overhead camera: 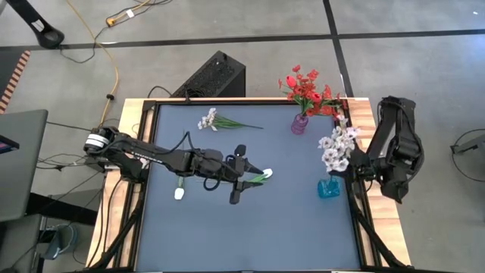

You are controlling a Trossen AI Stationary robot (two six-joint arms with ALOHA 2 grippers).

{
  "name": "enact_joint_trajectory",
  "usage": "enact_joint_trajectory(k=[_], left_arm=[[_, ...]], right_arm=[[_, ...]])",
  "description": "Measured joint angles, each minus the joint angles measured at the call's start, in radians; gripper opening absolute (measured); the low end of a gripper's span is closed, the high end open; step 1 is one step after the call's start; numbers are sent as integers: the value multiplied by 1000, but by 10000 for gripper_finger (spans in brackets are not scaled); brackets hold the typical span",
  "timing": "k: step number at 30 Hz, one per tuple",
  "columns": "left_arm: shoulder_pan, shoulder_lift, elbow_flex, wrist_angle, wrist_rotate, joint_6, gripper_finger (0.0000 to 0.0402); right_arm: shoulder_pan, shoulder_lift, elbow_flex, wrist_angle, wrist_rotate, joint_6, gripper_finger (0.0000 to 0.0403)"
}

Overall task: Sort flowers into vase by color
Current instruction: Put the bottom white flowers into the blue vase, then put the right white tulip into the blue vase

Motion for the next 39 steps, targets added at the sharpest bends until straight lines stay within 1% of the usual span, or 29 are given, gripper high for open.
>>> enact_joint_trajectory(k=[2,7,17,20,23,32,35,39], left_arm=[[0,0,0,0,0,-8,162],[0,0,0,0,-3,-18,162],[5,0,0,0,-2,-18,162],[10,0,0,0,-2,-20,162],[13,0,0,5,-3,-26,162],[13,0,0,48,1,-26,162],[13,0,0,51,9,-26,162],[13,0,0,51,13,-26,162]], right_arm=[[0,-11,0,-31,-23,13,35],[0,-13,-21,-104,-32,91,32],[0,11,-134,-63,-50,198,37],[0,17,-139,-60,-101,201,40],[0,13,-139,-51,-149,202,54],[0,14,-139,-36,-230,201,104],[0,13,-139,-35,-257,201,132],[-2,14,-125,-36,-337,201,180]])
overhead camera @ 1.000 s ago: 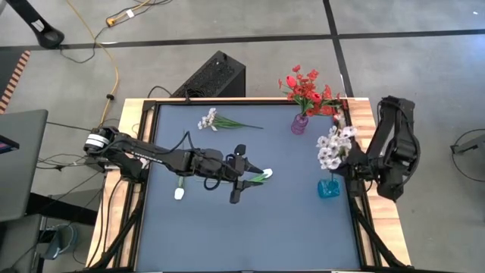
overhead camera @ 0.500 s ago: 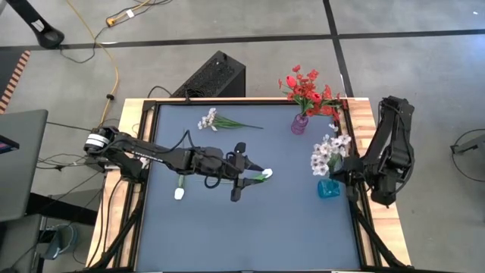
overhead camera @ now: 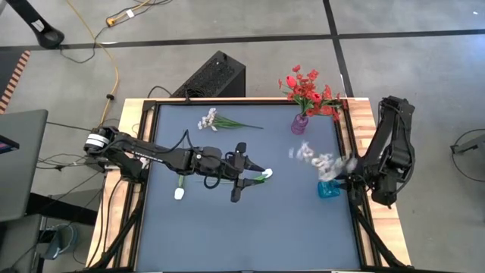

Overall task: Sort flowers into vase by color
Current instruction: Put the right white tulip into the blue vase

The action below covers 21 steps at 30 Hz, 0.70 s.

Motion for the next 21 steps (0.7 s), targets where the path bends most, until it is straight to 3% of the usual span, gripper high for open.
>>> enact_joint_trajectory(k=[7,15,21], left_arm=[[0,0,0,-25,2,0,162],[15,0,0,-275,84,7,162],[14,0,-5,-485,87,-10,162]], right_arm=[[-2,0,120,0,-138,62,237],[-2,0,242,100,-162,126,233],[-2,19,250,348,-153,-7,226]])
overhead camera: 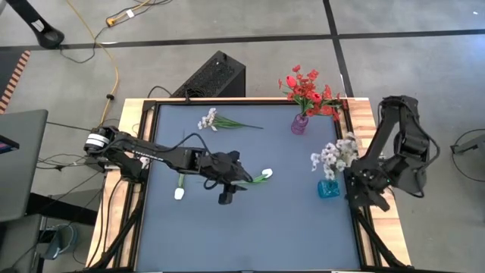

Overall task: Sort flowers into vase by color
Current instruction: Put the right white tulip into the blue vase

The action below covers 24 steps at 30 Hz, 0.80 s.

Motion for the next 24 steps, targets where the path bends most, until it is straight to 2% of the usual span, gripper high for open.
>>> enact_joint_trajectory(k=[4,7,9,12,17,24], left_arm=[[-8,0,-47,-17,-16,0,162],[-7,0,-101,-2,-66,6,162],[-1,0,-146,40,-110,4,162],[13,0,-218,159,-117,-14,162],[39,0,-329,286,-122,-38,162],[49,49,-389,382,-106,-84,162]], right_arm=[[0,42,0,170,34,-140,225],[0,89,0,286,54,-270,225],[0,123,0,344,55,-345,225],[-6,176,0,392,59,-429,225],[-40,253,0,400,57,-466,225],[-65,322,0,447,54,-492,225]])
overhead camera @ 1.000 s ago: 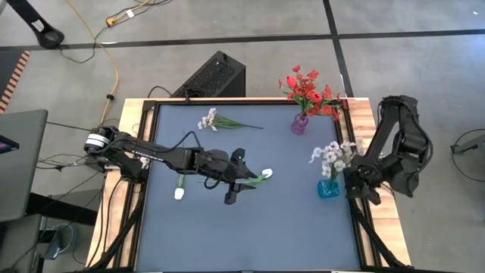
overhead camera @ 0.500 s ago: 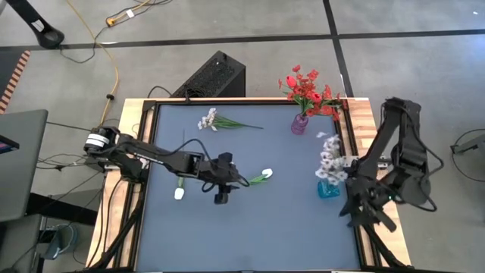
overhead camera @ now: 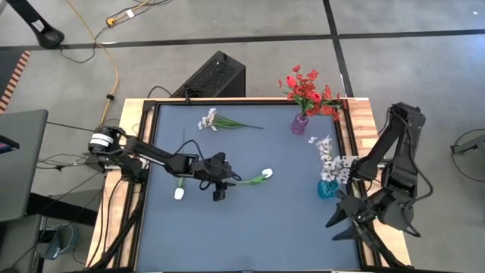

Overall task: Sort flowers into vase by color
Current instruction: Put the right white tulip into the blue vase

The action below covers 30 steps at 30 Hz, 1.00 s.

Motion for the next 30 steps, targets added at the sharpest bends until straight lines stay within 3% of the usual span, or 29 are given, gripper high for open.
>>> enact_joint_trajectory(k=[5,12,15,19,21,26,30], left_arm=[[-1,120,6,55,32,-18,162],[2,185,39,61,-25,-55,156],[-1,188,40,58,-26,-62,122],[0,188,40,55,-31,-62,34],[0,188,40,56,-35,-68,11],[-7,116,37,34,-48,-76,2],[-25,-13,39,49,-78,-36,1]], right_arm=[[1,31,0,83,-2,-87,225],[2,60,0,172,-3,-160,225],[2,68,0,182,-3,-161,225],[-1,77,0,177,-2,-174,225],[-8,85,0,179,-2,-201,225],[-42,106,0,178,-1,-263,225],[-82,106,-1,190,-2,-264,225]])
